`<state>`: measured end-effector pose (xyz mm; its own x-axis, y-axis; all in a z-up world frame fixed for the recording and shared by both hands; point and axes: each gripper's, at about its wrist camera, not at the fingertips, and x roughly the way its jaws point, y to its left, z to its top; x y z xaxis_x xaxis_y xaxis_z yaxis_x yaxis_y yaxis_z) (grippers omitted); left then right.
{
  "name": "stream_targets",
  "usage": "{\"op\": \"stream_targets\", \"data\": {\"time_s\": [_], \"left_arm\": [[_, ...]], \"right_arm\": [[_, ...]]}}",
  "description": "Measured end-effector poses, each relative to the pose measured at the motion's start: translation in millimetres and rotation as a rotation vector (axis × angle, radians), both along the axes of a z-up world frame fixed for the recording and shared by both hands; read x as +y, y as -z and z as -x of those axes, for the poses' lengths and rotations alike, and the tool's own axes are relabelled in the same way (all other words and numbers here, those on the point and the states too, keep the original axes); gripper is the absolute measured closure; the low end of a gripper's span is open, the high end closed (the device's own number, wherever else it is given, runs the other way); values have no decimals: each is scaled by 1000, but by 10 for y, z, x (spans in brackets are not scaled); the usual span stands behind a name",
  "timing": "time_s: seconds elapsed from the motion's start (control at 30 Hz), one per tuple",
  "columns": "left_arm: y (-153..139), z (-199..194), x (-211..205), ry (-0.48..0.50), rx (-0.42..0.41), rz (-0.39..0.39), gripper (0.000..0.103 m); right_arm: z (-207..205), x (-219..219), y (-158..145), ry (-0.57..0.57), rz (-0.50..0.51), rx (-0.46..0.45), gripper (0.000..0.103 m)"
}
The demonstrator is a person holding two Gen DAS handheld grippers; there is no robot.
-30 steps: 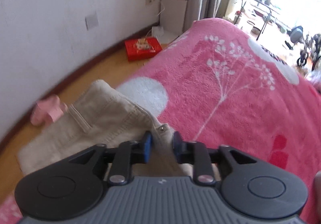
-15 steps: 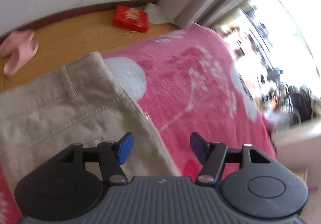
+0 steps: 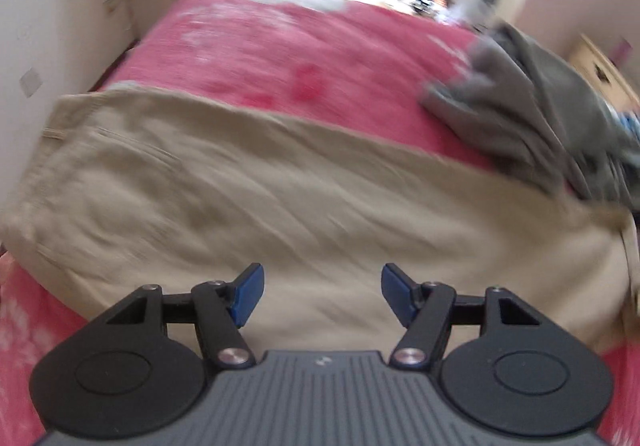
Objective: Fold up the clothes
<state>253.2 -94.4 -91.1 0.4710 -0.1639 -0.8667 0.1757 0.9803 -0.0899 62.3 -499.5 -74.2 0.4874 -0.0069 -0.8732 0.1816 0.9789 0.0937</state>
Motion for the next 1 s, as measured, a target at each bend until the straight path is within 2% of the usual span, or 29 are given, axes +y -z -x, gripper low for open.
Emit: {"op": "stream_targets", "data": {"time_s": [0.1,0.2,0.23,0.27,0.3,0.37,0.43,0.53,0.6,0.63,0.77,0.87,1.0], "left_arm": [[123,205,-314,54,-20,-62,37],[115,337,-545,88,-41,-69,37],[106,379,-622,109,-44,-69,37],[95,417,-705,137,-49,-73,37],[84,458,-797,173,-58,-84,37],[64,548,-964,248,-81,-116,37],[61,638,-1123,322,-96,-138,37],[103,728,-1360,416,-92,-164,37],[151,769,-1506,474,-85,-185,37],[187,778,-1561,491,-82,-194,37],[356,732,-1701,510,-58,-220,36],[445,682,-1739,498,-48,-232,36],[478,625,-1737,481,-36,-226,34]], "right_arm": [[-25,477,247,-205,225,-43,67],[-190,633,473,-265,363,-78,68],[-235,626,524,-269,372,-78,71],[-277,607,569,-270,373,-75,86],[-313,541,581,-258,365,-77,96],[-278,330,408,-178,255,-121,100],[-273,12,252,-58,94,-171,100],[-228,-606,88,150,-212,-225,101],[-189,-1081,125,294,-468,-249,101],[-176,-1264,156,360,-543,-259,101],[-227,-1793,312,556,-650,-226,99],[-244,-1919,365,638,-649,-201,96],[-14,-1933,204,677,-626,-339,92]]}}
